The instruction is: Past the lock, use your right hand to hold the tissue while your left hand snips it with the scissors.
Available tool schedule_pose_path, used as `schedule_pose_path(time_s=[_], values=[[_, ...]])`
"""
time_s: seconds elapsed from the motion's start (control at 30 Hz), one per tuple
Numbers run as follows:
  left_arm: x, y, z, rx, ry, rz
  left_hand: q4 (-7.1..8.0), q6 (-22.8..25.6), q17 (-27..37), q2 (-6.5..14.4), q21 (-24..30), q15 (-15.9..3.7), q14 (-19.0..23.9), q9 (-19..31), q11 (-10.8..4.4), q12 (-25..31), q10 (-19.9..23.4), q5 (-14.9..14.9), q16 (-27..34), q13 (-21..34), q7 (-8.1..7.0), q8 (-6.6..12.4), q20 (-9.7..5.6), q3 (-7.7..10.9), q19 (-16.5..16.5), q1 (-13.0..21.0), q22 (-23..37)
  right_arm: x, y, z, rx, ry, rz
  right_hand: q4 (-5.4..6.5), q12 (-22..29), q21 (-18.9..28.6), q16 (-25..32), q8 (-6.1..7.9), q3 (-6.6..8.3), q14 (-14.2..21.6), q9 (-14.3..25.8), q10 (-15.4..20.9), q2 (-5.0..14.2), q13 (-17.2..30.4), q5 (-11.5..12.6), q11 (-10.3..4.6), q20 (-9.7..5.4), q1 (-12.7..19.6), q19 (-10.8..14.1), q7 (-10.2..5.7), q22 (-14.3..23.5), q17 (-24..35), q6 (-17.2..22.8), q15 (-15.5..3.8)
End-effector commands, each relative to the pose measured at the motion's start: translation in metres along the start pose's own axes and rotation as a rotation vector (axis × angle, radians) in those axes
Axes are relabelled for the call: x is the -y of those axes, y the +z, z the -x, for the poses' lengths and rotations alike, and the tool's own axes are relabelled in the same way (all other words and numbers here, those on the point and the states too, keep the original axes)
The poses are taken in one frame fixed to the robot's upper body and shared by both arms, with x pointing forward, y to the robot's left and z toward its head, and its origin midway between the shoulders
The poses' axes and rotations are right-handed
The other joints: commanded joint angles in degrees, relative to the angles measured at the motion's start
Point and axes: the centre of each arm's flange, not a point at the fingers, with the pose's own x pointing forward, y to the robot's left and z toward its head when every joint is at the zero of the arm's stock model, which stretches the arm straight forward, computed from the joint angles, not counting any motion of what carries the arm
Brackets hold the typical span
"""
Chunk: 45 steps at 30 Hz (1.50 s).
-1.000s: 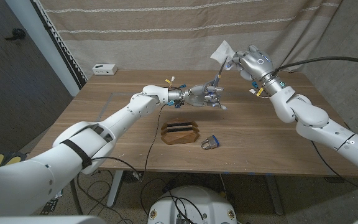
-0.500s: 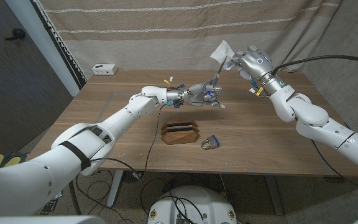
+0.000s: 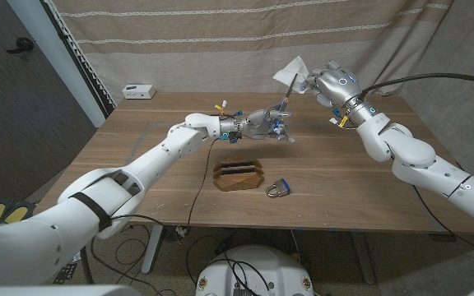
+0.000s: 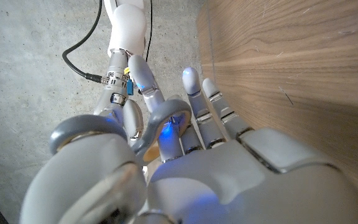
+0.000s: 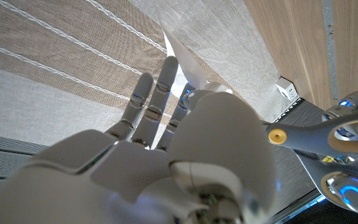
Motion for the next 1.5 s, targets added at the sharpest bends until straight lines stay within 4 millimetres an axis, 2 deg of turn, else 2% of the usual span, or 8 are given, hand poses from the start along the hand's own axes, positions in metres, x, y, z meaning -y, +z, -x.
schedule_pose_path(time_s=[0.03, 0.17, 0.23, 0.5, 0.7, 0.8, 1.0, 1.5], values=[[0.004, 0.000, 0.003, -0.040, 0.031, -0.025, -0.83, -3.1, -0.3, -1.7, -0.1, -7.90, 0.6, -2.0, -5.46, -0.1, 6.1, 0.4, -0.1, 0.0, 1.18, -2.11, -1.12, -1.75, 0.4, -1.0, -0.4, 0.006, 0.003, -0.001, -0.015, -0.001, 0.015, -0.23, 1.0, -0.5, -0.4, -0.17, -0.03, 0.5, 0.1, 1.4, -0.06, 0.1, 0.3, -1.00, -7.56, -0.5, 0.6, -0.27, 0.0, 0.2, 0.4, -9.77], [0.006, -0.001, 0.003, -0.039, 0.031, -0.022, -1.83, -2.6, -0.4, -2.3, -0.4, -7.78, 1.0, -3.3, -5.46, -0.1, 5.9, 0.3, 0.1, 0.0, 1.73, -3.07, -0.90, -3.39, 0.4, -1.4, -0.8, 0.007, 0.003, -0.003, -0.022, 0.012, 0.022, -0.29, 1.1, -0.7, -0.3, -0.15, -0.07, 0.9, 0.0, 1.6, -0.16, 0.0, 0.4, -1.02, -7.45, -0.6, 0.7, -0.17, 0.0, 0.3, 0.5, -9.78], [0.006, -0.001, 0.003, -0.035, 0.038, -0.021, -2.53, -1.7, -0.6, -2.2, -0.6, -7.84, 1.1, -4.4, -5.45, -0.1, 5.8, 0.3, 0.0, 0.0, 2.01, -3.64, -0.81, -4.77, 0.5, -2.0, -1.2, 0.008, 0.003, -0.004, -0.023, 0.022, 0.026, -0.34, 1.1, -0.9, -0.3, -0.14, -0.03, 1.0, 0.0, 1.7, -0.17, 0.1, 0.5, -1.01, -7.41, -0.6, 0.8, -0.17, -0.1, 0.4, 0.5, -9.79], [0.008, -0.002, 0.005, -0.049, 0.049, -0.017, -3.76, 0.1, -0.9, -1.9, -0.8, -7.88, 1.8, -6.1, -5.56, 0.0, 6.6, 0.5, 0.2, 0.1, 2.24, -4.48, -0.63, -6.58, 0.7, -2.2, -1.6, 0.010, 0.003, -0.007, -0.042, 0.059, 0.023, -0.58, 1.4, -1.4, -0.5, 0.17, 0.02, 1.4, 0.4, 2.1, -0.26, 0.1, 0.8, -0.77, -7.24, -0.7, 1.3, 0.19, -0.1, 0.6, 0.6, -9.80], [0.009, -0.003, 0.008, -0.072, 0.068, -0.015, -4.85, 1.3, -1.3, -2.1, -1.0, -7.69, 2.3, -7.7, -5.32, -0.1, 6.4, 0.5, 0.2, 0.1, 2.98, -5.51, -0.41, -8.98, 0.9, -3.2, -2.1, 0.014, 0.004, -0.009, -0.037, 0.048, -0.027, -0.84, 2.2, -2.4, 0.2, 0.53, 0.35, 2.8, 1.3, 2.7, -0.26, 1.0, 1.2, 0.11, -6.68, -0.8, 2.2, 1.25, -0.3, 1.5, 0.1, -9.80], [0.009, -0.004, 0.008, -0.073, 0.075, -0.009, -5.10, 1.7, -1.4, -2.1, -1.1, -7.64, 2.5, -8.1, -5.11, 0.0, 6.3, 0.5, 0.2, 0.1, 3.23, -5.71, -0.18, -9.65, 1.0, -3.5, -2.2, 0.017, 0.005, -0.010, -0.031, 0.044, -0.048, -0.92, 2.9, -3.4, 0.9, 0.96, 0.89, 3.5, 2.1, 2.7, -0.21, 2.1, 1.5, 0.18, -6.12, -0.9, 3.3, 2.06, -0.4, 2.5, -0.1, -9.77], [0.008, -0.004, 0.009, -0.074, 0.080, -0.002, -5.62, 2.5, -1.7, -2.0, -1.2, -7.67, 2.9, -9.0, -4.72, 0.0, 6.4, 0.6, 0.1, 0.1, 3.60, -6.14, -0.06, -10.93, 1.0, -4.0, -2.4, 0.020, 0.006, -0.008, -0.013, 0.036, -0.085, -1.13, 3.8, -4.8, 1.6, 1.61, 1.40, 4.0, 3.3, 2.9, -0.56, 3.7, 1.6, 0.48, -5.24, -1.4, 4.8, 2.34, -0.3, 3.9, -0.5, -9.74], [0.003, -0.003, 0.008, -0.090, 0.064, -0.007, -6.68, 3.6, -1.8, -1.6, -1.5, -7.25, 3.2, -10.1, -4.36, 0.1, 6.7, 1.0, 0.3, 0.1, 4.30, -7.00, 0.39, -13.52, 1.0, -4.6, -2.9, 0.028, 0.010, -0.009, -0.031, 0.020, -0.147, -1.87, 4.7, -7.0, 2.3, 2.77, 2.43, 4.6, 5.2, 3.9, -0.78, 5.4, 1.7, 1.28, -4.24, -2.3, 6.5, 3.22, -0.1, 6.1, -0.9, -9.71]])
